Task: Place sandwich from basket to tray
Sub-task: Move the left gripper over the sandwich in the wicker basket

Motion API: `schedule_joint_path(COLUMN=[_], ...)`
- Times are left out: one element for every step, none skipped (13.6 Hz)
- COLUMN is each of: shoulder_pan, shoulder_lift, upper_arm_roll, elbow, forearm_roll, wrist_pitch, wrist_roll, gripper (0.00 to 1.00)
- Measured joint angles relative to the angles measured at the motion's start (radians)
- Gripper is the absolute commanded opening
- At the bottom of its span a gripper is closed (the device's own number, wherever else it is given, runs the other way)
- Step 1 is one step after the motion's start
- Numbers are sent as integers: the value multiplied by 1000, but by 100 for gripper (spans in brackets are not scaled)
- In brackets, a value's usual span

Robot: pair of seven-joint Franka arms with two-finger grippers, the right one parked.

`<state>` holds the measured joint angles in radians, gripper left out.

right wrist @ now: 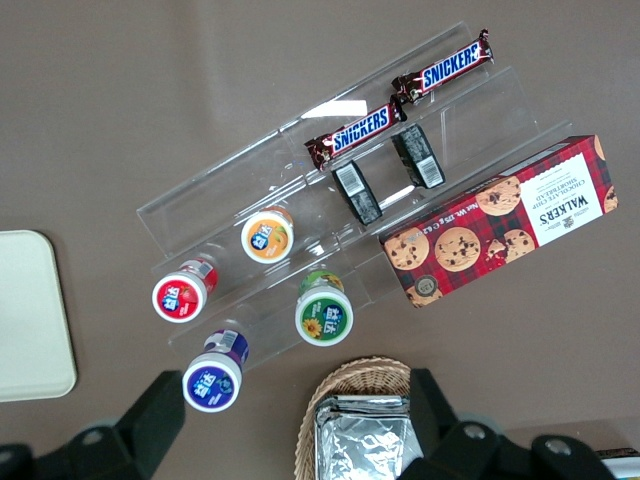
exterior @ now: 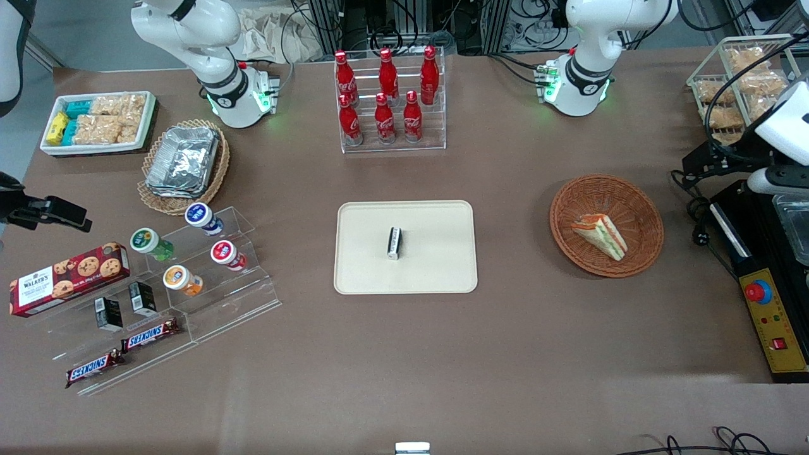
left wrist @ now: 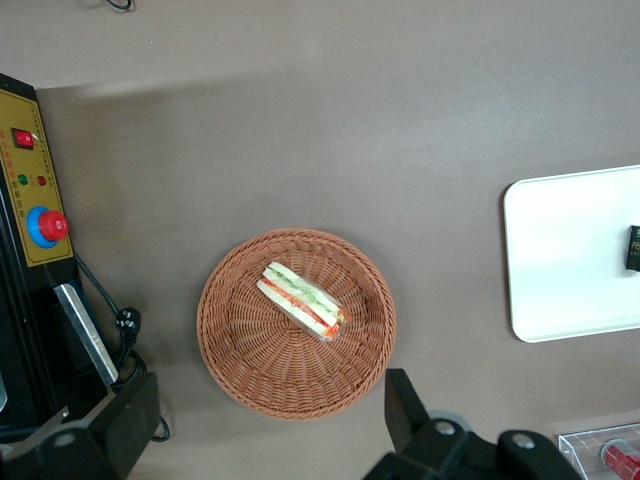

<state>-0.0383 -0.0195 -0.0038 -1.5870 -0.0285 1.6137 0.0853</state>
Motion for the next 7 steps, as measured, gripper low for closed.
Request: schedule_joint_path(shoulder_pan=[0, 0, 0, 0, 0, 0, 0], shoulder_lift=[6, 11, 16, 20, 22, 23, 20], upper_arm_roll=[0, 0, 0, 1, 1, 1, 1], elbow=[3, 3, 4, 5, 3, -9, -38], forearm_roll=[0, 0, 0, 0, 0, 0, 0], wrist_pitch=[0, 0, -1, -9, -36, -65, -63], wrist_roll=[0, 0, 0, -14, -52, -96, -128], gripper=[100, 100, 100, 100, 100, 100, 100])
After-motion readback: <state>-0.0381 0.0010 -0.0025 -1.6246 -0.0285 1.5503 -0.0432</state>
